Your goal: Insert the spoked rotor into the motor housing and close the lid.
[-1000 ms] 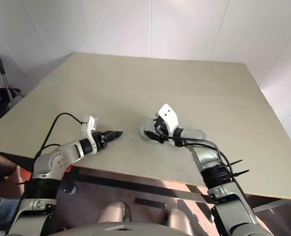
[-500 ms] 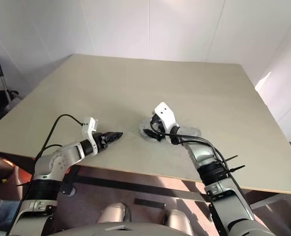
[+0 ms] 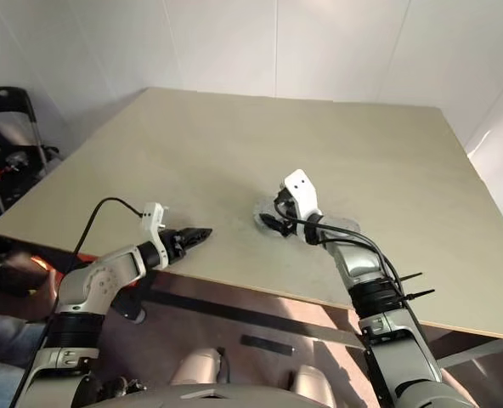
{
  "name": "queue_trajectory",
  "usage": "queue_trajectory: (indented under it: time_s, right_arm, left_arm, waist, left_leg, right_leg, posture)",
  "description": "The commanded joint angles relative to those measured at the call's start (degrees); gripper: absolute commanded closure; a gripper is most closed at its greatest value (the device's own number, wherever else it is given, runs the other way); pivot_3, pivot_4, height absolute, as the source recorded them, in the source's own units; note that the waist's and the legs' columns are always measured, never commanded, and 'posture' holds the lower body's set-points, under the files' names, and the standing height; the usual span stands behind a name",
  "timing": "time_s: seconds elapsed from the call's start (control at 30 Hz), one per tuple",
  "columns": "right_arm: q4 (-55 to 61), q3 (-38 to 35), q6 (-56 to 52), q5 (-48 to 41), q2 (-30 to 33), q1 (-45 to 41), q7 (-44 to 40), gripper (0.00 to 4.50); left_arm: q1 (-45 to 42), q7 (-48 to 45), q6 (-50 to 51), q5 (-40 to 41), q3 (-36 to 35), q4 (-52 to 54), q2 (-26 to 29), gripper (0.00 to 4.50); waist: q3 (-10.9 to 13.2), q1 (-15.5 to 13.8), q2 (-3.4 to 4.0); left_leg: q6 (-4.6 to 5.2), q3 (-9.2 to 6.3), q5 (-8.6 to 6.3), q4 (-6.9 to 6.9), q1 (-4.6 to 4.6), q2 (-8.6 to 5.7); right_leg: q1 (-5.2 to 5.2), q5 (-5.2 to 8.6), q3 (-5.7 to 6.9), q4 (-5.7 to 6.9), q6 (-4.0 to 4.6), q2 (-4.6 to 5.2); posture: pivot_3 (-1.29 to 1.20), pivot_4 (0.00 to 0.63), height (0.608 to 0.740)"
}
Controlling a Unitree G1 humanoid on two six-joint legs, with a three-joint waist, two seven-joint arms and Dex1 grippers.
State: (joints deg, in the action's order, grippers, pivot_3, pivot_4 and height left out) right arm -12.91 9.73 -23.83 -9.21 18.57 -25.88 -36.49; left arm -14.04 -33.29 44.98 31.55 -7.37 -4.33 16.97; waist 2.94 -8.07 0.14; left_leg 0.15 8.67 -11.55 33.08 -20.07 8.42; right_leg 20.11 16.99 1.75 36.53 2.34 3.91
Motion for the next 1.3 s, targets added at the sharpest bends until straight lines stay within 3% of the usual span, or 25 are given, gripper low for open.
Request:
queue_trajectory:
  time_s: [0.03,0.4,0.8,0.97,1.3]
  right_arm:
    - [-1.3,0.2,-3.0,0.1,-0.3,1.0,-0.3,1.33]
    - [5.1,-2.7,-3.0,-5.4,-1.8,2.6,-5.5,1.33]
    - [3.2,-0.7,4.2,0.0,-1.2,2.6,-4.4,1.33]
    - [4.6,-0.8,6.8,-1.4,-1.1,3.7,-7.6,1.33]
    - [3.6,-3.1,9.0,-1.9,-2.7,2.5,-6.4,1.33]
  left_arm:
    - [-0.9,-0.1,-0.2,0.3,0.0,1.0,0.1,1.73]
    - [-1.1,-0.1,-0.2,0.1,0.1,0.8,-0.1,1.73]
    - [-1.2,-0.2,-0.6,-0.2,0.0,0.4,0.0,1.73]
    - [-1.1,-0.2,-0.8,-0.5,0.3,0.2,0.0,1.73]
    - [-1.4,-0.2,-0.8,-0.4,0.2,0.0,0.0,1.73]
  waist:
    - [0.0,0.4,-0.08]
    - [0.0,1.1,-0.05]
    - [0.0,1.5,-0.05]
    - [0.1,1.8,-0.08]
    - [0.2,2.4,-0.08]
  left_leg:
    - [0.13,0.00,-0.09,0.00,0.04,0.00]
    - [0.19,0.04,-0.12,-0.52,-0.10,-0.08]
    - [0.22,0.05,-0.14,-0.56,-0.12,-0.08]
    - [0.24,0.05,-0.15,-0.55,-0.13,-0.08]
    - [0.27,0.04,-0.16,-0.52,-0.18,-0.08]
  right_leg:
    - [-0.11,-0.01,0.00,-0.09,0.01,0.00]
    - [-0.23,-0.16,0.02,-1.00,-0.03,-0.03]
    - [-0.24,-0.17,0.03,-1.12,-0.04,-0.04]
    - [-0.28,-0.17,0.03,-1.13,-0.04,-0.04]
    - [-0.27,-0.18,0.05,-1.13,-0.02,-0.04]
  posture:
    - [0.00,0.000,0.740]
    - [0.00,0.000,0.740]
    - [0.00,0.000,0.740]
    - [0.00,0.000,0.740]
    - [0.00,0.000,0.740]
